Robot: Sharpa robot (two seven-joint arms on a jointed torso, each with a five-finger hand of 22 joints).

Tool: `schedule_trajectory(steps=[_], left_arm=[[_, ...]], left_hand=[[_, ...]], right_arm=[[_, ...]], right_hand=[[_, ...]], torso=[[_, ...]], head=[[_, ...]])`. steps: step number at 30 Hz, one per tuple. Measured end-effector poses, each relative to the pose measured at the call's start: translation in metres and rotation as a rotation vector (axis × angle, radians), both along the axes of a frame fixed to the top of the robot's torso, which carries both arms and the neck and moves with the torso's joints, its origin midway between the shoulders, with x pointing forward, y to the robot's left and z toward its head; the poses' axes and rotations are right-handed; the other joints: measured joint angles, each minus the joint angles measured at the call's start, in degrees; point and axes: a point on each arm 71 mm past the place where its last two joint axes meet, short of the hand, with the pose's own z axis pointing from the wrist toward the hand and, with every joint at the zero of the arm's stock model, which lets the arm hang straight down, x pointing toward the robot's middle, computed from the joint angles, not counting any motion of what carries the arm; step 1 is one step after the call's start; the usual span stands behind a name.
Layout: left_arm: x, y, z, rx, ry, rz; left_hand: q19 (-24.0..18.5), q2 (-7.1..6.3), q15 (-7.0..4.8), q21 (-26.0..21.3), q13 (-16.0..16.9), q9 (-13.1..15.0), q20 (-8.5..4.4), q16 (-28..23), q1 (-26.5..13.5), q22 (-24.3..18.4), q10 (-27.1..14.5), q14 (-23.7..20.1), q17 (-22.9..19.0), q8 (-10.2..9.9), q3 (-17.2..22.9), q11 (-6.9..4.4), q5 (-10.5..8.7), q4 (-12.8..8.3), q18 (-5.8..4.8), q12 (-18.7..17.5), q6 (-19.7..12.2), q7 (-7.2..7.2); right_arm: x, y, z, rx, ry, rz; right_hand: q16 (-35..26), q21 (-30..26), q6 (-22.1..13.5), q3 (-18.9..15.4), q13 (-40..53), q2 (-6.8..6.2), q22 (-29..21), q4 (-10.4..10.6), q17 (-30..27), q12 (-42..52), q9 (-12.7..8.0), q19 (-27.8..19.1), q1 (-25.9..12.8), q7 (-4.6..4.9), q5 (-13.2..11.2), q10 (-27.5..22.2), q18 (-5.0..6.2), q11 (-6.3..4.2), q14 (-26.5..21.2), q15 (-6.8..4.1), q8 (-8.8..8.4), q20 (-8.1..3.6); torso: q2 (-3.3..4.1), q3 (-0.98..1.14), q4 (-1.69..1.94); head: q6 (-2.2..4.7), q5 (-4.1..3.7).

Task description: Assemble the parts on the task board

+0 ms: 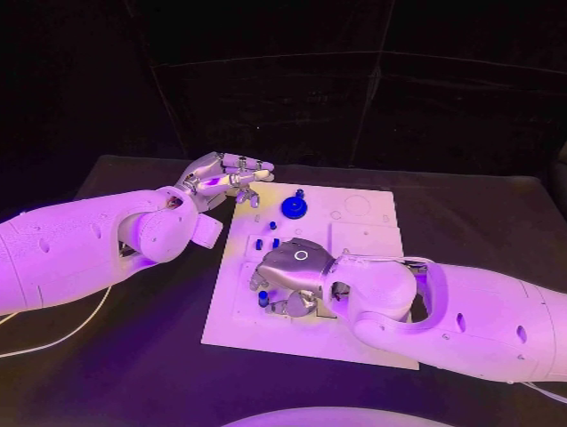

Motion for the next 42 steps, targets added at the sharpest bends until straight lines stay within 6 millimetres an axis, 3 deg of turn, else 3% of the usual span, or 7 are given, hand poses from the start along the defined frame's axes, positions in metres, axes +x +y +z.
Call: schedule_trajectory(steps=[8, 13, 20, 24, 28, 36, 42], left_arm=[[0.000, 0.001, 0.000, 0.001, 0.001, 0.001], [0.000, 0.002, 0.000, 0.002, 0.002, 0.003], [0.000, 0.005, 0.000, 0.004, 0.004, 0.008], [-0.001, 0.005, -0.001, 0.004, 0.005, 0.006], [-0.003, 0.003, -0.002, 0.003, 0.008, -0.001], [-0.006, 0.003, -0.003, 0.003, 0.012, -0.005], [-0.007, 0.004, -0.003, 0.004, 0.012, -0.004]], left_hand=[[0.0, 0.00, 0.00, 0.0, 0.0, 0.0, 0.00, 0.0, 0.0, 0.0, 0.0, 0.0, -0.1, 0.0, 0.0, 0.00, 0.00, 0.0, 0.00, 0.0, 0.0, 0.00], [0.0, 0.00, 0.00, 0.0, 0.0, 0.0, 0.00, 0.0, 0.0, 0.0, 0.0, 0.0, -0.1, 0.0, 0.0, 0.00, 0.00, 0.0, 0.00, 0.0, 0.0, 0.00], [0.0, 0.00, 0.00, 0.0, 0.0, 0.0, 0.00, 0.0, 0.0, 0.0, 0.0, 0.0, -0.1, 0.0, 0.0, 0.00, 0.00, 0.0, 0.00, 0.0, 0.0, 0.00], [0.0, 0.00, 0.00, 0.0, 0.0, 0.0, 0.00, 0.0, 0.0, 0.0, 0.0, 0.0, -0.1, 0.0, -0.2, 0.00, 0.00, 0.2, 0.00, 0.0, 0.0, 0.00], [0.0, 0.00, 0.00, 0.0, 0.0, 0.0, 0.00, 0.0, 0.0, 0.0, 0.0, 0.0, -0.1, 0.0, -0.2, 0.00, 0.00, 0.2, 0.00, 0.0, 0.0, 0.00], [0.0, 0.00, 0.00, 0.0, 0.0, 0.0, 0.00, 0.0, 0.0, 0.0, 0.0, 0.0, -0.1, 0.0, -0.2, 0.00, 0.00, 0.2, 0.00, 0.0, 0.0, 0.00], [0.0, 0.00, 0.00, 0.0, 0.0, 0.0, 0.00, 0.0, 0.0, 0.0, 0.0, 0.0, 0.0, 0.0, -0.2, 0.00, 0.00, 0.2, 0.00, 0.0, 0.0, 0.00]], right_arm=[[-0.001, -0.012, 0.005, 0.068, -0.007, -0.012], [0.000, -0.043, 0.010, 0.135, 0.007, -0.062], [0.012, -0.123, 0.018, 0.228, 0.152, -0.296], [0.013, -0.162, 0.018, 0.273, 0.254, -0.453], [0.010, -0.183, 0.018, 0.291, 0.317, -0.558], [0.007, -0.200, 0.014, 0.245, 0.359, -0.692], [0.004, -0.203, 0.007, 0.177, 0.356, -0.744]], right_hand=[[-1.7, -1.5, -3.0, -9.3, 0.1, 1.29, -2.0, 1.0, -2.3, 0.5, 0.1, -0.6, 0.7, 0.63, 0.8, -2.1, 0.00, 0.30, -0.2, 0.20, 0.00, 0.42], [-3.5, -2.8, -2.2, -12.5, 0.3, 2.46, -4.0, 2.1, -4.6, 1.9, 0.4, -1.6, 1.1, 0.81, 1.2, -1.1, 0.93, 0.39, -0.6, 0.61, 0.09, 0.62], [5.4, 3.1, 3.0, -15.4, 5.2, 4.11, 5.2, 5.0, 7.6, 11.1, 1.2, 3.9, -0.4, -1.67, 5.2, 14.3, 0.05, -2.93, 1.5, -1.84, 2.97, -1.74], [9.7, 6.0, 4.3, -18.4, 11.4, 4.06, 9.7, 7.8, 13.5, 17.1, 1.8, 6.4, -2.9, -2.95, 11.5, 16.7, -0.97, -4.32, 1.6, -2.94, 5.17, -3.06], [13.3, 8.0, 4.3, -21.6, 23.4, 4.70, 12.9, 9.1, 18.5, 27.2, 3.1, 7.5, -3.5, -3.44, 13.3, 15.0, -0.93, -4.81, 1.6, -3.31, 7.73, -3.66], [15.2, 9.0, 2.9, -26.4, 41.3, 6.92, 14.9, 9.5, 21.5, 41.1, 5.5, 7.8, -5.0, -3.61, 12.8, 13.1, -1.82, -4.92, 1.5, -3.42, 11.17, -3.37], [15.5, 9.3, 2.3, -27.9, 44.8, 6.46, 15.4, 9.7, 22.2, 43.4, 6.5, 8.0, -7.3, -3.79, 12.1, 12.7, -1.81, -4.91, 1.5, -3.42, 12.18, -3.58]], torso=[[0.00, 0.07, -0.01], [-0.01, 0.07, -0.01], [-0.16, -0.11, -0.18], [-0.24, -0.21, -0.46], [-0.30, -0.36, -0.79], [-0.31, -0.39, -1.03], [-0.34, -0.39, -1.05]], head=[[0.20, -0.24], [0.60, -0.89], [1.58, -3.10], [2.02, -4.21], [2.35, -5.04], [2.52, -5.95], [2.39, -6.43]])
